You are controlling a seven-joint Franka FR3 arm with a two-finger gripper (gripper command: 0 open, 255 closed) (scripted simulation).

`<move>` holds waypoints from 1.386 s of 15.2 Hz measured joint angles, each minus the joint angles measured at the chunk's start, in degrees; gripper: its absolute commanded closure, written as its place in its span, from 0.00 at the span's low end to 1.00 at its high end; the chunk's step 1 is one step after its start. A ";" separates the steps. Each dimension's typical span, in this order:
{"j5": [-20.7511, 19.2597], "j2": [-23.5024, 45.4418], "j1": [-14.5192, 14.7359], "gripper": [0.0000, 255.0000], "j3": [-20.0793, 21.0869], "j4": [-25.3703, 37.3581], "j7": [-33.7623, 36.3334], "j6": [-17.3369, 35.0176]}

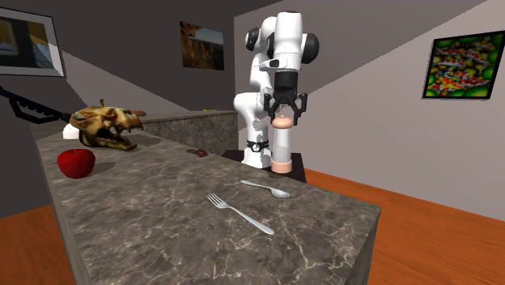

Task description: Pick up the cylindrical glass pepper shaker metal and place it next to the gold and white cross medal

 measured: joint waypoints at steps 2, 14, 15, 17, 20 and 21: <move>-0.18 -0.10 -0.09 1.00 -0.15 1.40 0.05 -1.50; -0.98 -2.13 -0.38 1.00 -1.68 9.39 -0.18 -11.51; -1.05 -2.27 -0.42 1.00 -1.84 9.94 -0.26 -12.20; -1.17 -2.22 -0.47 1.00 -1.92 11.54 -0.13 -13.75; -1.44 -2.20 -0.63 1.00 -2.29 13.78 -0.24 -15.99; -1.50 -2.20 -0.65 1.00 -2.36 14.58 -0.21 -16.78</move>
